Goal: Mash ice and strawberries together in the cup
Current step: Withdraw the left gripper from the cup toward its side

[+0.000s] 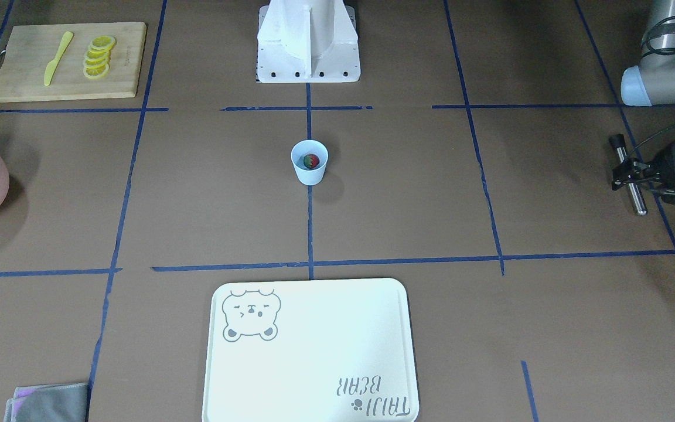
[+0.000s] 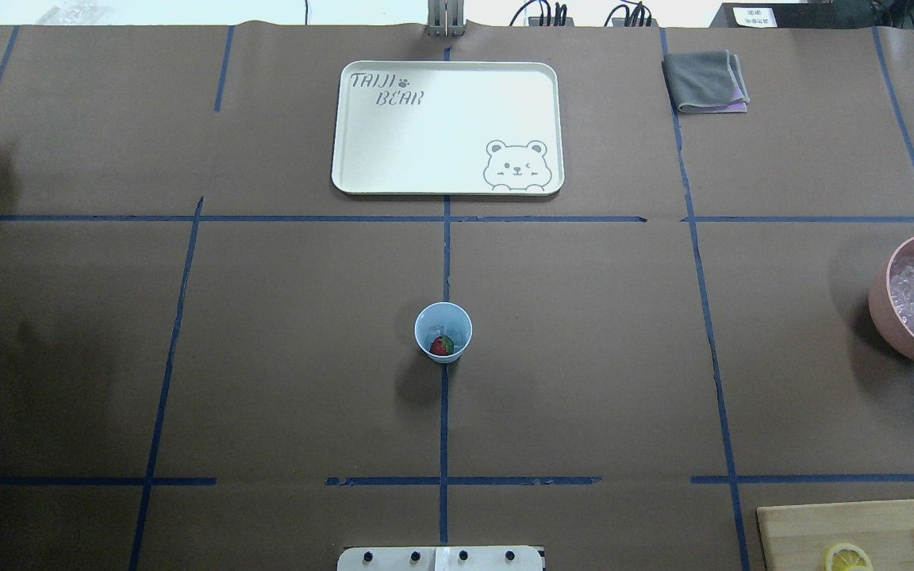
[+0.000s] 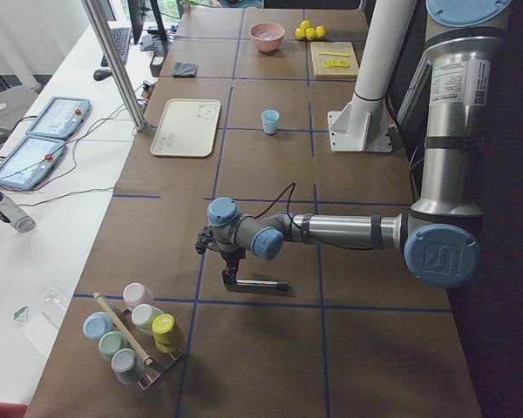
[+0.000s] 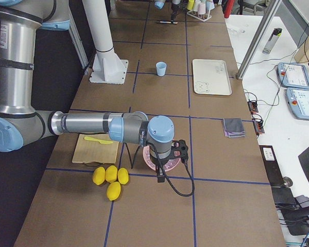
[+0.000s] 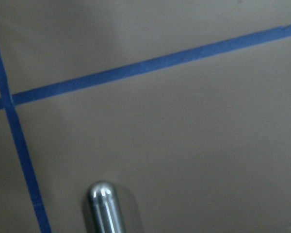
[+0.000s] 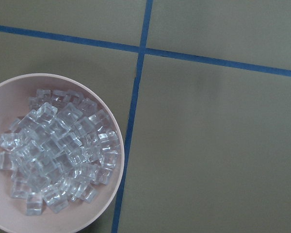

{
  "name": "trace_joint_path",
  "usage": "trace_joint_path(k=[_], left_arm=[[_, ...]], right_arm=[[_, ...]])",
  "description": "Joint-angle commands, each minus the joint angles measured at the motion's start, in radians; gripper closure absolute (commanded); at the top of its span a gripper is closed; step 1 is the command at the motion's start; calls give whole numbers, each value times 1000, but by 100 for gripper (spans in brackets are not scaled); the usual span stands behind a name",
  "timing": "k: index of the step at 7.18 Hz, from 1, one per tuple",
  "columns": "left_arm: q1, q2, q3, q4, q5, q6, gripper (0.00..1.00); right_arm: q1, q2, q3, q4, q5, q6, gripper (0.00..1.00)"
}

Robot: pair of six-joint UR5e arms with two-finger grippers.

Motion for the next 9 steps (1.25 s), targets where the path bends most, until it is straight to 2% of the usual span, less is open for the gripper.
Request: trace_joint_path(k=[1, 4, 9], left_arm=[[1, 17, 13, -27, 0, -46, 2], [9, 11, 87, -159, 0, -204, 12], [9, 11, 87, -161, 1, -217, 20]], right_arm=[[0, 1, 1, 5, -1, -1, 1], [0, 1, 1, 5, -1, -1, 1], [0, 1, 1, 5, -1, -1, 1]])
